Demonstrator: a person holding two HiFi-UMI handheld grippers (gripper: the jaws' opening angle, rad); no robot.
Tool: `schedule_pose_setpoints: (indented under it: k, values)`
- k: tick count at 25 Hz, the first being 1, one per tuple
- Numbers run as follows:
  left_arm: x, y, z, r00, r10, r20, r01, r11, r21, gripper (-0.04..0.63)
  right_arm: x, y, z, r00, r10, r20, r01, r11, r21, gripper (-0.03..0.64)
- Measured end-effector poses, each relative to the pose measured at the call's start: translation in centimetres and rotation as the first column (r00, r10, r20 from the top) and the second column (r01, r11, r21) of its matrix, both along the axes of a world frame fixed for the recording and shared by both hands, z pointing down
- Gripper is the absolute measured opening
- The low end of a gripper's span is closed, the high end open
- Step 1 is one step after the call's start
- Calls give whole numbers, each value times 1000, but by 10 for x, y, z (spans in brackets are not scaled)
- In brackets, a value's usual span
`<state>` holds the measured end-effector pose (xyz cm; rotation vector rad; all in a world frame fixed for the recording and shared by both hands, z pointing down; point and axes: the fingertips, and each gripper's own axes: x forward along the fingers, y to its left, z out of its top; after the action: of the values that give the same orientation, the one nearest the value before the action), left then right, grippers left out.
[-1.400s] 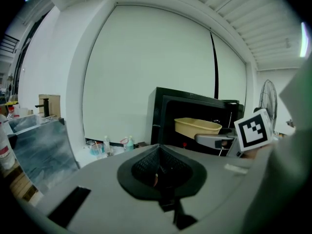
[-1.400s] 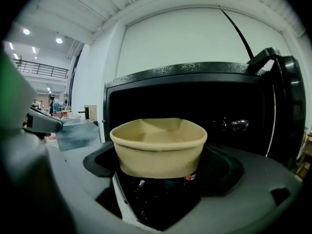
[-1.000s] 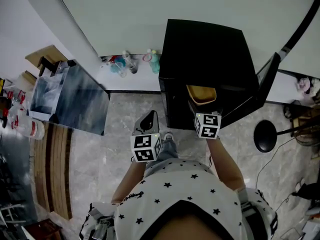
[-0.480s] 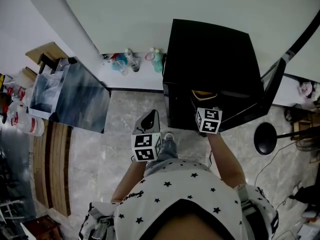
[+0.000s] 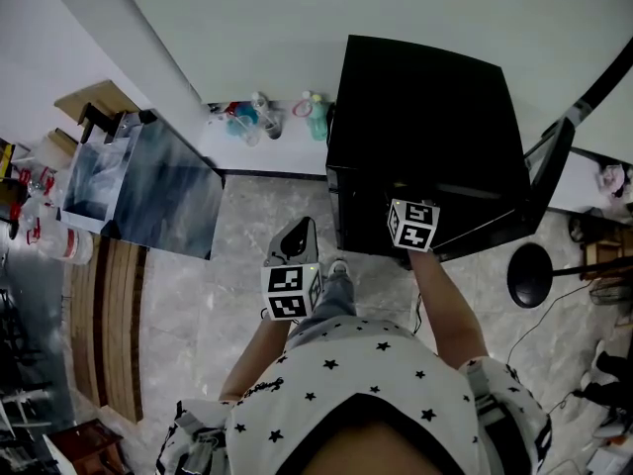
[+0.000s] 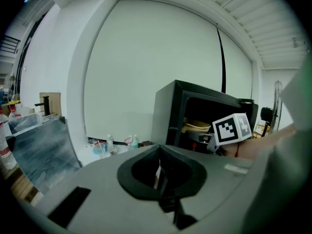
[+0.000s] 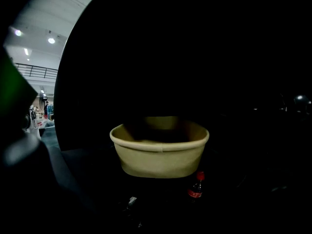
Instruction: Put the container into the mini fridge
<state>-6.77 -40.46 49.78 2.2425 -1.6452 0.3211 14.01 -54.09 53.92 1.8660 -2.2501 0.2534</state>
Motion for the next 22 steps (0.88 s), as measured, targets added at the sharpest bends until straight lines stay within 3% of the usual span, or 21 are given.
schedule_pose_setpoints:
  k: [11,22]
  values:
    - [-10,0,6,1000,-19,7,19,1000,-8,12,-1,-24,1,999,32,1,-32,999,35,500]
    - [-12,6,3,1000,-13,2,13,1000,3,12,-4,-14,-6,999,-4,39,3,999,46,518]
